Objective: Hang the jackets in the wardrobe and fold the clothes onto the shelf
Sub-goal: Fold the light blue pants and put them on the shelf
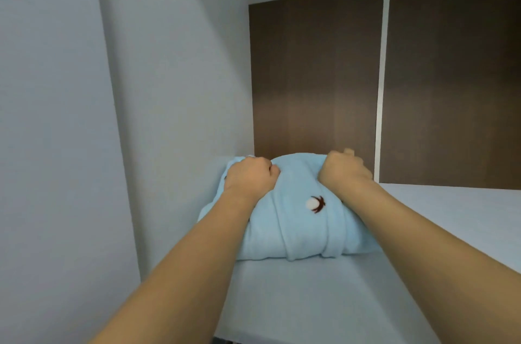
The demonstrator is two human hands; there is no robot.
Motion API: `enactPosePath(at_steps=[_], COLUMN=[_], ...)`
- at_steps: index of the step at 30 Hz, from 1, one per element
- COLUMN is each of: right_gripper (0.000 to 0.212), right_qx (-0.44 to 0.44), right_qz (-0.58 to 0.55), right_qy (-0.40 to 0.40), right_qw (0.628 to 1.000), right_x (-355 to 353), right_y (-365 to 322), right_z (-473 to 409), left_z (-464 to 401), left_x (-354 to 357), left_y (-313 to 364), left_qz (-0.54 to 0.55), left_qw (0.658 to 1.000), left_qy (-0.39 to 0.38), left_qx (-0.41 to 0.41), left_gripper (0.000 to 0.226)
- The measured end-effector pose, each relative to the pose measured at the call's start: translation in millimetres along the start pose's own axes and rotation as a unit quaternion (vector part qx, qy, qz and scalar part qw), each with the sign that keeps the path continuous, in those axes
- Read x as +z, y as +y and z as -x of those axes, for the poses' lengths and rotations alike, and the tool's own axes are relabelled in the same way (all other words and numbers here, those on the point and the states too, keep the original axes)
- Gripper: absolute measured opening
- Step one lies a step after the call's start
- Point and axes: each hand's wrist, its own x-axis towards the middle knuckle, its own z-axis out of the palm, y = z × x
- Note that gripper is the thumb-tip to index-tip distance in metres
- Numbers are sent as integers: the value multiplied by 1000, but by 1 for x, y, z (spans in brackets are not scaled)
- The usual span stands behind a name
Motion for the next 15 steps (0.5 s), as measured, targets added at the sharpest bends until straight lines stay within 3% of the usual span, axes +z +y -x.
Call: enactPosePath(at_steps=[7, 15], right_gripper=[36, 61], right_qx=[-136, -156], right_qz=[97, 11], right_qy=[-58, -77], right_qw=[984, 985], right_x=[0, 56], right_y=[-14, 23], right_z=[29, -31], left_z=[-41, -97], left_x=[30, 69], left_y=[-4, -10], left_qz=[7, 18], left_qw=[1000, 999], left_qy=[-1, -27], left_qx=[19, 24], left_gripper=[33, 37])
